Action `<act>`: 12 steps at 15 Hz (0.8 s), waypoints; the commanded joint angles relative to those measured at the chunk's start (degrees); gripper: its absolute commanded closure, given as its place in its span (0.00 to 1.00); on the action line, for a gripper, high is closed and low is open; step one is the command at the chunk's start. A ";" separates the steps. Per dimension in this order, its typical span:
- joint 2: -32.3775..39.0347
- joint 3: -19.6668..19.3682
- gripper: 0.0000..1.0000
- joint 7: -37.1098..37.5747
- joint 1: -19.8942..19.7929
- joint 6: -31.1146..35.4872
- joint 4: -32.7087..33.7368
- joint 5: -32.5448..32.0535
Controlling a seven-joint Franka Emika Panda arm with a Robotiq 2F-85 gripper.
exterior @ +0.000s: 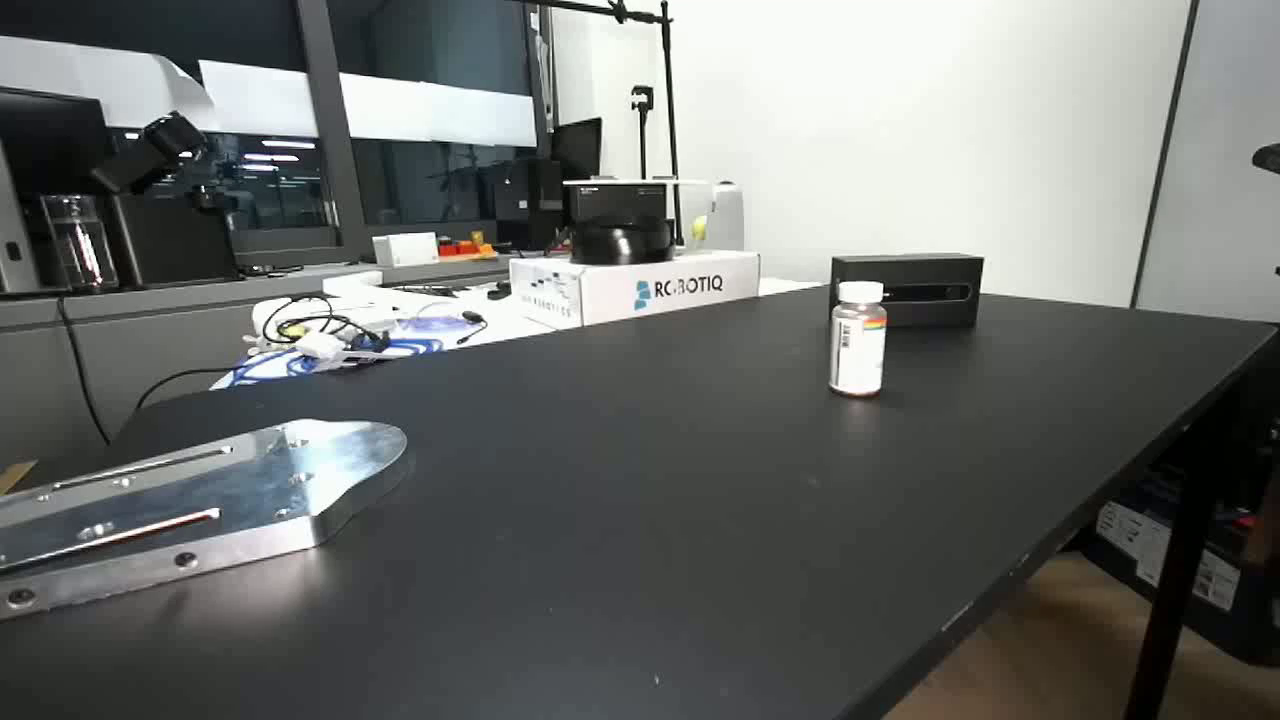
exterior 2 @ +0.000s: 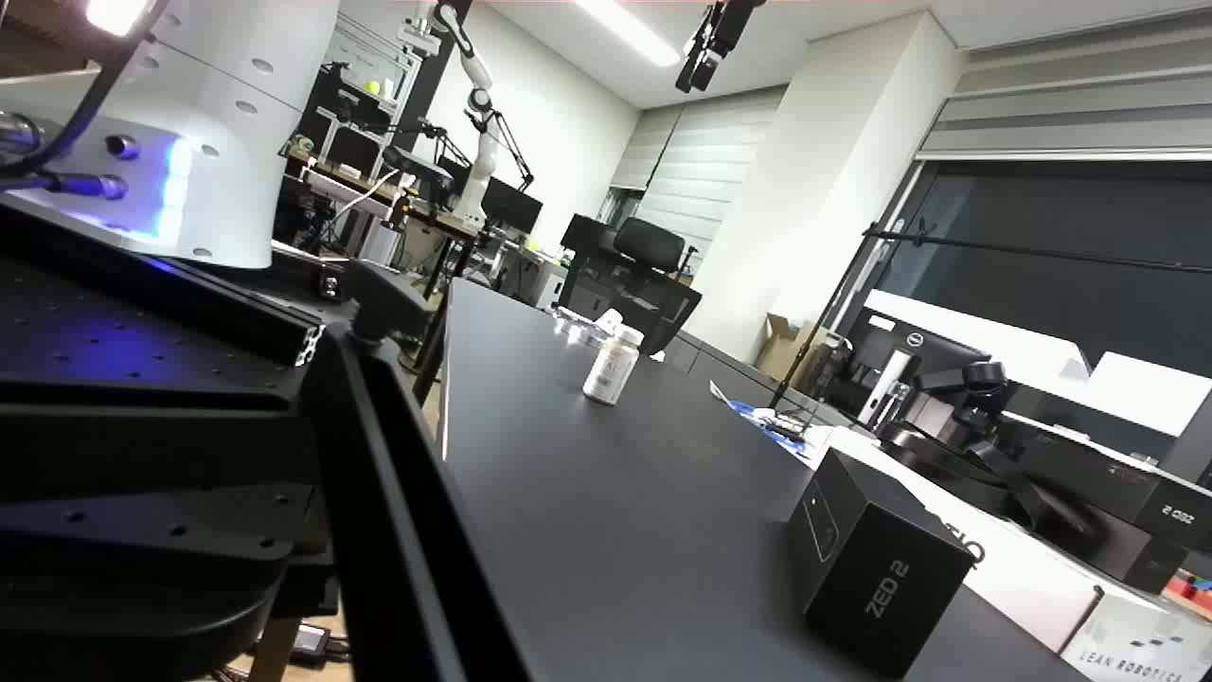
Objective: Move the white bottle to the left and place it on top of the silver object
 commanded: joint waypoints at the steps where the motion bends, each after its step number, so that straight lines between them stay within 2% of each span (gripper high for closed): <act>1: 0.03 0.40 0.00 -0.21 -0.52 -0.07 0.11 0.22; 9: 0.00 0.40 0.00 -0.21 -0.52 0.01 0.11 0.22; 12: 3.69 1.68 0.00 0.61 -1.17 5.15 0.37 -1.36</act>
